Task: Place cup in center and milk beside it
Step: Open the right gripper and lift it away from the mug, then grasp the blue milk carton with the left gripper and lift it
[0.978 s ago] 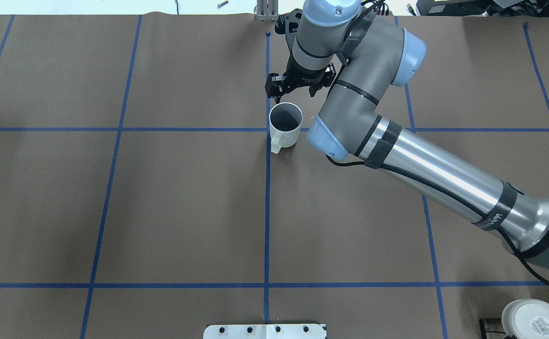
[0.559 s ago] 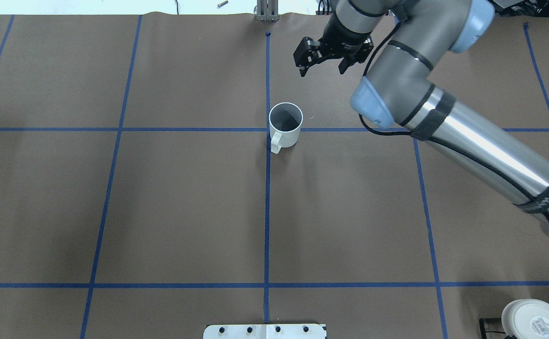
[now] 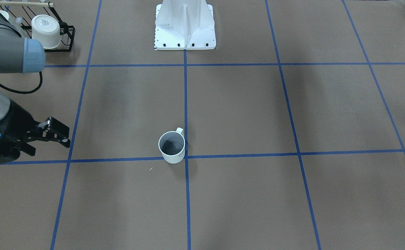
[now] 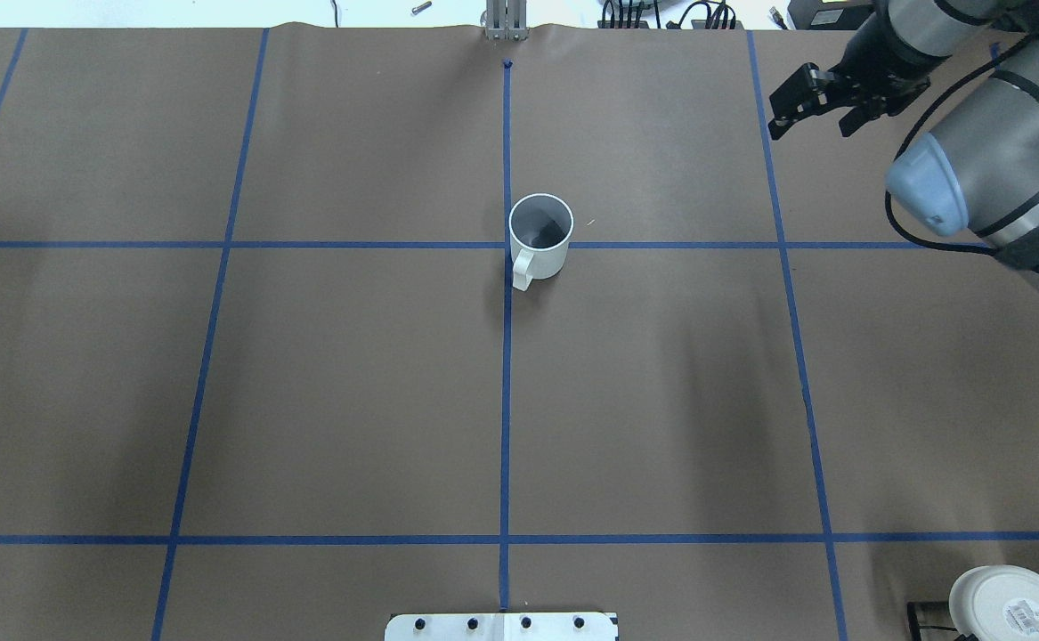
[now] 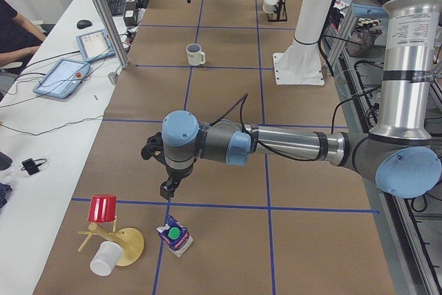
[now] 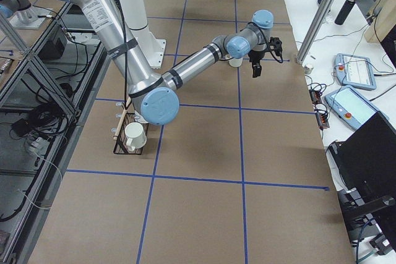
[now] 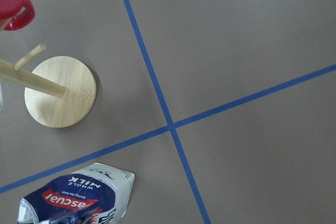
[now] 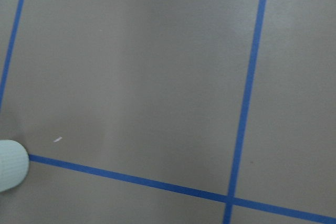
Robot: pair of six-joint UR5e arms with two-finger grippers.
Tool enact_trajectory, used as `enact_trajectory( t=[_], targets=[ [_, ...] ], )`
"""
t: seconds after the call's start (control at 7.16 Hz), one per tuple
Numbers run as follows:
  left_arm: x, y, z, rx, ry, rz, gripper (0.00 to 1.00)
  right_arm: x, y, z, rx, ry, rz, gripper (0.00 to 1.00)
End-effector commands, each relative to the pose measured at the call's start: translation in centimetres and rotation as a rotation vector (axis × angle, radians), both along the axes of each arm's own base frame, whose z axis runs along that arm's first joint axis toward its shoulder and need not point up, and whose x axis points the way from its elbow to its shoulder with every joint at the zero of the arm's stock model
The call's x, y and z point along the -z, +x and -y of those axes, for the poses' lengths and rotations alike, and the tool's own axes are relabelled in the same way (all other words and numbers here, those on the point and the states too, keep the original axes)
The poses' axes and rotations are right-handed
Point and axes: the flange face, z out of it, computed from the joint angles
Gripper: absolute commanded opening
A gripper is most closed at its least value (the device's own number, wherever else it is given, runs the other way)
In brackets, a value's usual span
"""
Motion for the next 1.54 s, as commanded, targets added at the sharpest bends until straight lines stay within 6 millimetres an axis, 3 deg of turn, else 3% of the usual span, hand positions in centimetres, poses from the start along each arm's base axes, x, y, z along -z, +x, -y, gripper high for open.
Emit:
enact_trajectory(
  t=[0.0, 0.14, 0.28, 0.42, 0.56, 0.84, 0.98, 1.12, 1.4],
  targets=[
    [-1.4, -1.2, -0.3, -0.065, 0.061, 0.018, 0.98, -5.2, 4.1, -0.7, 0.033, 0.008, -0.022, 0.99],
    [-3.7, -2.4, -0.5, -0.065, 0.041, 0.017, 0.98, -6.3, 5.8, -0.8, 0.046, 0.014, -0.008, 0.99],
    [-5.0, -3.6, -0.4, -0.081, 0.056, 0.022, 0.98, -7.7, 6.4, -1.1, 0.068, 0.029, -0.018, 0.99],
    [-5.7, -4.5, -0.3, -0.082, 0.06, 0.026, 0.98, -7.8, 6.3, -1.1, 0.07, 0.026, -0.019, 0.99],
    [-7.1, -4.6, -0.4, -0.103, 0.056, 0.024, 0.98, -7.7, 6.4, -1.2, 0.069, 0.029, -0.018, 0.99],
    [-8.1, -5.0, 2.1, -0.103, 0.069, 0.03, 0.98, -7.7, 6.3, -1.2, 0.069, 0.029, -0.017, 0.99],
    [-10.3, -4.9, 2.6, -0.101, 0.093, 0.036, 0.98, -7.7, 6.2, -1.1, 0.07, 0.03, -0.018, 0.99],
    [-10.8, -5.1, 3.8, -0.099, 0.093, 0.039, 0.98, -7.7, 6.2, -1.1, 0.07, 0.03, -0.018, 0.99],
    [-11.5, -5.0, 3.4, -0.095, 0.078, 0.036, 0.98, -7.8, 6.2, -1.0, 0.07, 0.027, -0.019, 0.99]
  ],
)
